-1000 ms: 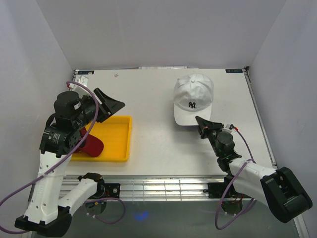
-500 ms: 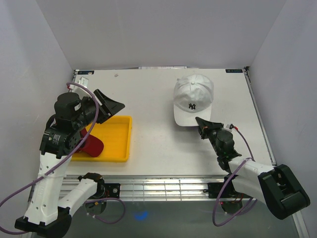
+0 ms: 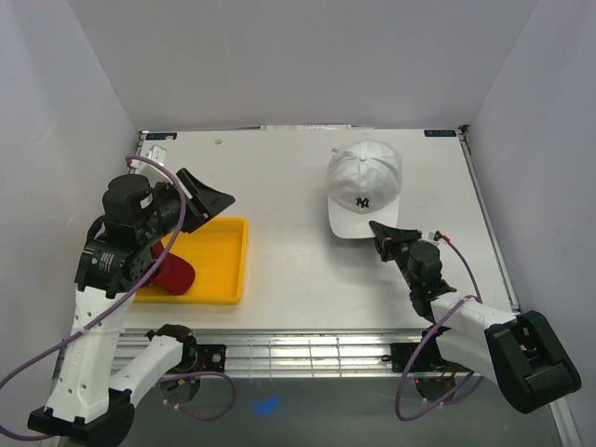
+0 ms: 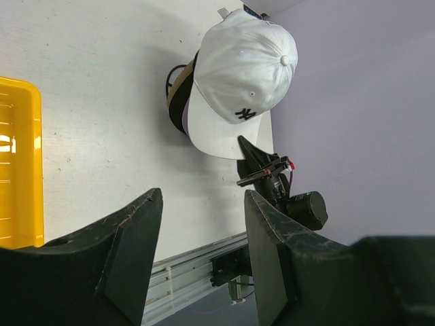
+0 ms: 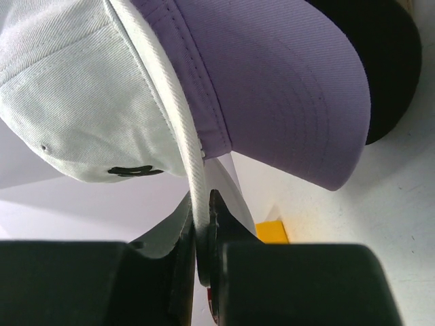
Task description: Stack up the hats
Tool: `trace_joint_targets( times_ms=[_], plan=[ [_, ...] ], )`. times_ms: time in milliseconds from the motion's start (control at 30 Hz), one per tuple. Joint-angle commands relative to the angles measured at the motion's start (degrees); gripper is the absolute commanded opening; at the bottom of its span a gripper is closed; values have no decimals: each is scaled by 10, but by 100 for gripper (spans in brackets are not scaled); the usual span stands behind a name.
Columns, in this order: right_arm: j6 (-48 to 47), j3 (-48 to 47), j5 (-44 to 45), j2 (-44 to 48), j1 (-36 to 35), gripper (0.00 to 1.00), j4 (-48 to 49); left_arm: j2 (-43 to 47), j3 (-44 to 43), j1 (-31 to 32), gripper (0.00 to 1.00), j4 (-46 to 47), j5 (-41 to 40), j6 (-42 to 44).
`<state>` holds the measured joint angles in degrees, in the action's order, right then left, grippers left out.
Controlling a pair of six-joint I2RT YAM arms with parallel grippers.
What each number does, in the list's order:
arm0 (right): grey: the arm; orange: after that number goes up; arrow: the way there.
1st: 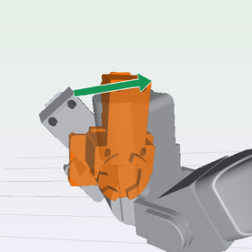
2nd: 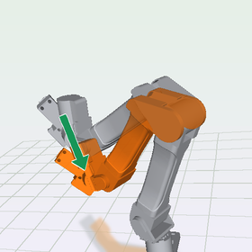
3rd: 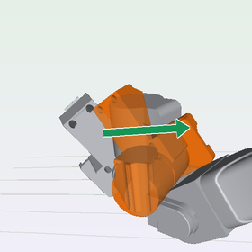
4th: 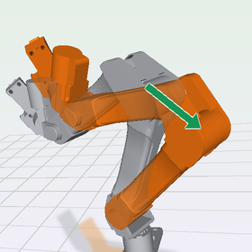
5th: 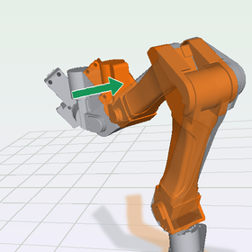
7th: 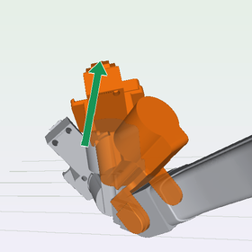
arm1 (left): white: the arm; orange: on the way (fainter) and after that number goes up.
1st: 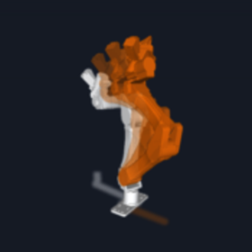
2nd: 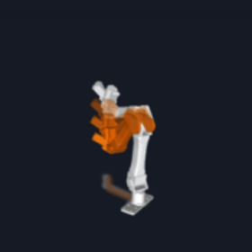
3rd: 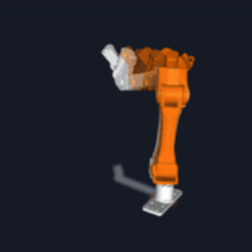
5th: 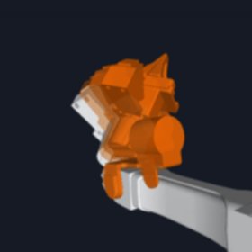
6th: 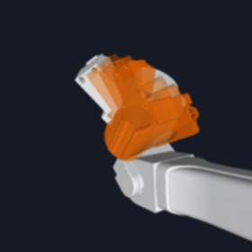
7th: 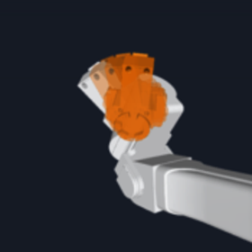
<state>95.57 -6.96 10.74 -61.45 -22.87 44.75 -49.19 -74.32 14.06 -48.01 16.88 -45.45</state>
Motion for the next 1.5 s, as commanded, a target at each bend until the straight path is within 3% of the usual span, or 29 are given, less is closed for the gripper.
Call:
trace_joint_targets(
  times_ms=[0,567,1100,1467],
  plan=[
    [-38,30,36,-31,16,8,-266,11,5,3,61,0,-8,8],
    [-68,22,31,-24,32,8,-299,12,10,3,62,-3,-13,8],
    [-97,3,31,38,34,52,-352,16,12,3,62,-2,-14,5],
    [-115,-13,16,61,34,58,-376,18,21,3,62,2,-16,2]
  ],
)
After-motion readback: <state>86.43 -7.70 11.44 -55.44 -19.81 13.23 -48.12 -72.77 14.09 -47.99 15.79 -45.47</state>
